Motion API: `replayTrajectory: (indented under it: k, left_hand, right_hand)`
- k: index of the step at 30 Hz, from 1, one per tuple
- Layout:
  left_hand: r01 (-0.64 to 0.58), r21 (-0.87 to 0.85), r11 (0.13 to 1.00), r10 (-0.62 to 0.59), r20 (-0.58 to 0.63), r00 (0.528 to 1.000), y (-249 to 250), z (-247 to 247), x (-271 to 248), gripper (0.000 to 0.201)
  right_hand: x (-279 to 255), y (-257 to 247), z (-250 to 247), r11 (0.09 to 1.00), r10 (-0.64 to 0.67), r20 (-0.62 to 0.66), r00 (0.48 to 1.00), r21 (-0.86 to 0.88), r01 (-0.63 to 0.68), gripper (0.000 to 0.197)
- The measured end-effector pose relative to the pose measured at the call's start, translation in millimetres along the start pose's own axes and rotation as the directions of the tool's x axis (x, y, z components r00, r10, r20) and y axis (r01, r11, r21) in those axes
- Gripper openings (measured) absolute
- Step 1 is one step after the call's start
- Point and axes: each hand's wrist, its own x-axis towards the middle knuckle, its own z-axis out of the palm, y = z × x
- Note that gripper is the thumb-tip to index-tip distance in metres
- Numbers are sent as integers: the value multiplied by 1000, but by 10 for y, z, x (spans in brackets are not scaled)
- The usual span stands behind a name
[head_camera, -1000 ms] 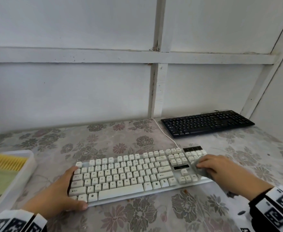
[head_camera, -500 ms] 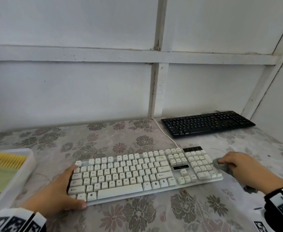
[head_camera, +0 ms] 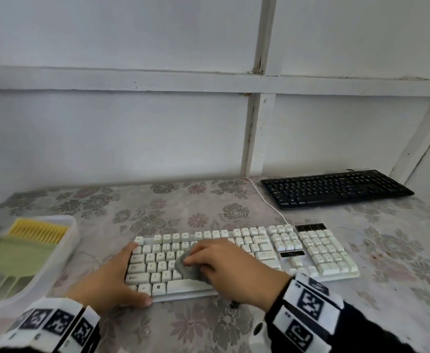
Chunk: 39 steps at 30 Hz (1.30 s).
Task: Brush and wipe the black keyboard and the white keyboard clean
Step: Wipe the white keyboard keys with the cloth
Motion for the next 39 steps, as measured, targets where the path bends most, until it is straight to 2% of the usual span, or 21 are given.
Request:
replayTrajectory:
  k: [4, 7, 14, 19, 24, 33, 39]
  left_hand:
    - [-40, -17, 999, 40, 5, 999, 51, 5, -24, 133]
    - [-88, 43, 995, 87, 29, 996, 80, -33, -59, 128]
    - [-50, 129, 990, 40, 78, 996, -11, -73, -15, 116]
    - [-51, 94, 994, 43, 84, 996, -78, -81, -15, 121]
    - [-68, -14, 998, 69, 88, 994, -208, -75, 10, 135]
    - [25, 0, 1000, -25, 127, 992, -78, -137, -76, 128]
    - [20, -5, 1000, -19, 122, 992, -64, -123, -81, 132]
  right_hand:
    - [337, -243, 310, 992, -108, 105, 989, -57, 114, 32]
    - [428, -374, 449, 980, -151, 148, 977, -107, 168, 28]
    - [470, -607, 474, 936, -192, 192, 962, -260, 238, 28]
    - [503, -628, 562, 941, -118, 226, 967, -284, 181, 29]
    - [378, -505, 418, 925, -137, 213, 967, -323, 202, 33]
    - [-103, 40, 195, 983, 22, 147, 989, -183, 5, 24]
    - [-220, 211, -23, 967, 158, 166, 973, -227, -119, 25]
